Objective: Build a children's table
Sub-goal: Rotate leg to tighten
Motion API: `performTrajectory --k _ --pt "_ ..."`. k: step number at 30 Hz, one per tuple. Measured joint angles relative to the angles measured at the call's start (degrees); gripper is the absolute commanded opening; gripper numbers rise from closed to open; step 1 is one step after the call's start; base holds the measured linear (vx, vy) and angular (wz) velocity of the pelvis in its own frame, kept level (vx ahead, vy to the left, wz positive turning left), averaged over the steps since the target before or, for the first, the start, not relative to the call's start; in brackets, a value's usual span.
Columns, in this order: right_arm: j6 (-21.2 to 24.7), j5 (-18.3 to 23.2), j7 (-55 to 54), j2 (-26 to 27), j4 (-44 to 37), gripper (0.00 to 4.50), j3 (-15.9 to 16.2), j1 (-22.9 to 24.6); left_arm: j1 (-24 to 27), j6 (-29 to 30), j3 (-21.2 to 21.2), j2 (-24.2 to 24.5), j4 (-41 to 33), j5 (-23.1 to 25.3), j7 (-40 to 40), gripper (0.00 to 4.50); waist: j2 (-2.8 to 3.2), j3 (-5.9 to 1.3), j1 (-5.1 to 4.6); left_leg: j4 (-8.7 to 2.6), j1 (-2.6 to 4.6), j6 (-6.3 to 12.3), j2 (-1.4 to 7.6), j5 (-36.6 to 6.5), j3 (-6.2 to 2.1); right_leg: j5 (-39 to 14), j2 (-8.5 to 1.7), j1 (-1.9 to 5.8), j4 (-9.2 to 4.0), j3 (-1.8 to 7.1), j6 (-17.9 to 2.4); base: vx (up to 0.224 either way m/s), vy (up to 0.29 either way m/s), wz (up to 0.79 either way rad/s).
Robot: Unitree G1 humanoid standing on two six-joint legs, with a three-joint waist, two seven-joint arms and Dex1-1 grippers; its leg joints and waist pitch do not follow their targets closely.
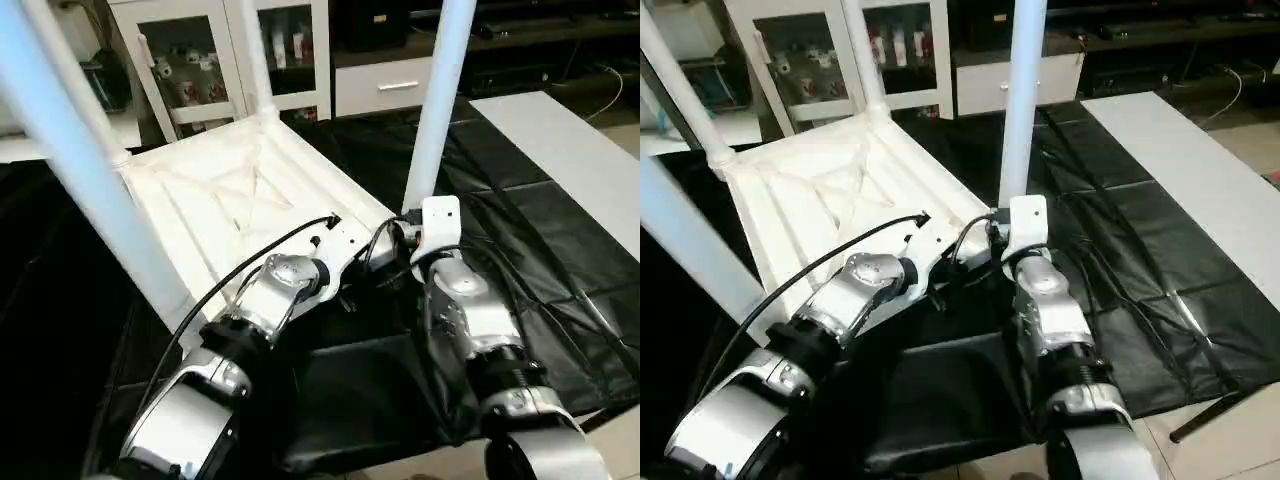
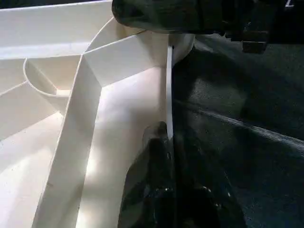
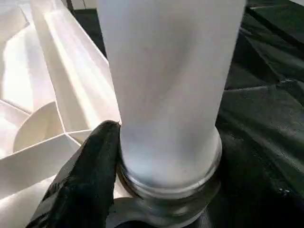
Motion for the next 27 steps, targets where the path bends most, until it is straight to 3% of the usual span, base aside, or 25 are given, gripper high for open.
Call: performTrajectory --k 3,4,7,8,12,16,20,23,27 --pt "-1.67 0.26 1.47 -0.08 -0.30 2.67 -0.26 0.89 0.00 -0.22 0.00 0.99 -0.13 -0.08 -1.32 0.00 0.03 -0.01 0.08 -0.09 0.00 0.00 0.01 0.00 0.00 0.00 0.00 -0.02 -0.02 -0.04 0.01 0.000 0.000 0.00" --pt "-2.01 0.41 1.86 -0.15 -0.50 3.23 -0.34 1.15 0.00 -0.34 0.00 1.12 -0.15 -0.09 -1.74 0.00 0.05 -0.01 0.12 -0.12 0.01 0.01 0.01 0.00 0.00 0.00 0.00 -0.03 -0.03 -0.05 0.01 0.000 0.000 0.00" --pt "-2.44 1.90 6.05 -0.53 -5.20 3.37 0.08 4.58 0.84 -0.66 -0.02 3.18 -1.65 -0.48 -4.80 0.00 0.04 0.00 0.28 -0.29 -0.01 0.01 0.03 0.01 0.00 -0.01 0.01 -0.12 -0.06 -0.08 0.02 0.000 0.000 0.00" --pt "-2.45 2.19 8.25 -0.89 -7.13 3.65 0.89 6.09 1.57 -0.98 0.00 4.50 -2.70 -0.68 -6.57 0.00 0.04 0.00 0.16 -0.31 -0.05 0.02 0.05 0.01 0.00 -0.01 0.03 -0.23 -0.02 -0.08 0.02 0.000 0.000 0.00" --pt "-2.25 2.32 11.59 -1.75 -9.80 3.97 2.18 7.18 2.53 -1.20 -0.03 6.02 -4.31 -0.90 -9.64 0.00 0.06 0.04 -0.12 -0.30 -0.18 0.02 0.07 0.02 0.00 -0.01 0.03 -0.39 -0.04 -0.11 0.02 0.000 0.000 0.00" --pt "2.81 4.58 27.42 -13.47 -23.64 4.22 7.13 14.65 7.88 2.39 -2.28 13.64 -14.65 -4.22 -23.12 0.00 0.09 0.04 0.45 -0.27 -0.20 0.06 0.07 0.03 0.00 -0.24 0.04 -0.29 -0.22 -0.13 0.14 0.025 0.006 -0.01" --pt "6.83 8.17 41.58 -22.44 -33.99 4.47 11.38 19.51 9.30 2.71 -4.41 18.74 -18.64 -5.82 -33.30 0.00 0.10 0.04 2.06 -0.29 -0.26 0.35 0.07 0.14 0.00 -0.35 0.03 -0.31 -0.21 -0.12 -0.02 0.013 0.003 0.00" --pt "9.37 10.08 48.24 -27.97 -38.72 4.47 12.55 22.88 10.69 2.42 -5.31 20.88 -20.88 -7.03 -38.47 0.00 0.07 0.06 3.40 -0.27 -0.26 0.35 0.06 0.13 0.04 -0.36 0.01 -0.26 -0.21 -0.10 -0.05 0.000 0.000 0.00" --pt "11.71 11.74 53.03 -31.66 -42.06 4.47 12.89 25.36 11.76 4.23 -6.43 22.32 -23.70 -7.56 -41.15 0.00 -0.02 0.13 3.67 -0.26 -0.18 0.22 0.07 0.09 0.36 -0.35 -0.10 -0.30 -0.07 0.09 -0.06 0.000 0.000 0.00"
